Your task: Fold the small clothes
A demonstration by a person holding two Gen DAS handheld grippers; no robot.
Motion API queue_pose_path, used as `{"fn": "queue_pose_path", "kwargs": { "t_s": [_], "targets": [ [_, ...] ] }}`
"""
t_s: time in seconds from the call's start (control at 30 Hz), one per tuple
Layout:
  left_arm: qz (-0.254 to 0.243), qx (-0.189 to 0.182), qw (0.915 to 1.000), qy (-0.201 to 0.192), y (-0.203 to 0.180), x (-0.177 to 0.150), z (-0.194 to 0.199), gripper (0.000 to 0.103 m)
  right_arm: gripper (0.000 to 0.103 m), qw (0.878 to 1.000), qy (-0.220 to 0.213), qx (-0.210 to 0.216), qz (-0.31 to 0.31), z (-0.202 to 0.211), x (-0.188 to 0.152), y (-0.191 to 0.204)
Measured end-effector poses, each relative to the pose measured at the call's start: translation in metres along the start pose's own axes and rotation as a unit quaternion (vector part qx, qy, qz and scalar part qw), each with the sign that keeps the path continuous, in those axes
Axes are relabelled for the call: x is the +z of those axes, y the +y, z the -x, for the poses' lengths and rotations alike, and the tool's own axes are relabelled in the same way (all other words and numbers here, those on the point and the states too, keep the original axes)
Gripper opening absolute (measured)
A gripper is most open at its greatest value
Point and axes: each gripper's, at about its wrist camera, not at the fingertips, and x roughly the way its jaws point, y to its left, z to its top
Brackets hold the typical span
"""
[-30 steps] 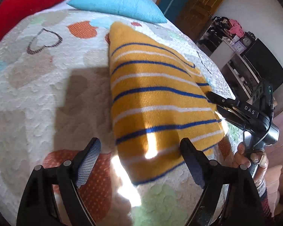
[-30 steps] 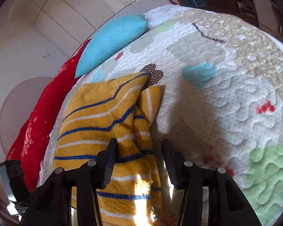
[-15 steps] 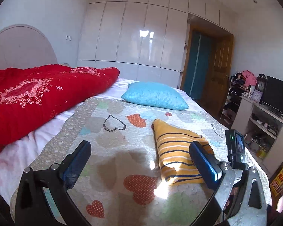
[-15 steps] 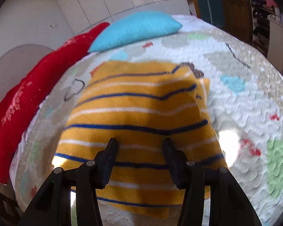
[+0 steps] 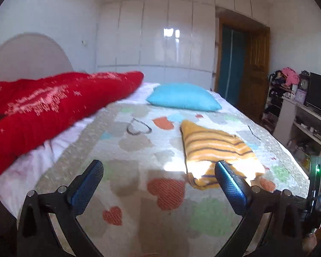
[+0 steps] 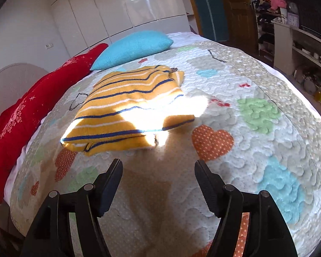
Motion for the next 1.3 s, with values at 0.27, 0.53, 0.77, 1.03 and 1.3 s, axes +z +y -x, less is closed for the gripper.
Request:
{"fn": "queue_pose_path", "kwargs": {
  "t_s": [0.27,0.53,0.77,1.03,1.3],
  "targets": [
    [-0.025,-0.047,0.9943,0.092,-0.03,-0.036,-0.015,0.103,0.077,1.0,-0.011,-0.004,-0.001,0.012,0.002,0.003],
    [-0.033,-0.09,0.9852,0.142,-0.052,-0.056,-0.017,0.103,0.077,1.0,-0.004,-0.009,0.008,0.01,-0.006,0.01],
    [-0.034,-0.096,0.9826,0.155,-0.054,-0.059,-0.02,0.103,0.078,1.0,-0.006,-0.014,-0.007,0.012,-0.005,0.002],
    [-0.025,-0.093,0.9815,0.165,-0.048,-0.059,-0.024,0.103,0.079,1.0,-0.001,-0.014,0.0,0.009,-0.009,0.008],
    [-0.017,-0.095,0.9801,0.174,-0.047,-0.059,-0.027,0.103,0.08,1.0,0.005,-0.017,0.005,0.006,-0.012,0.011]
  ]
}}
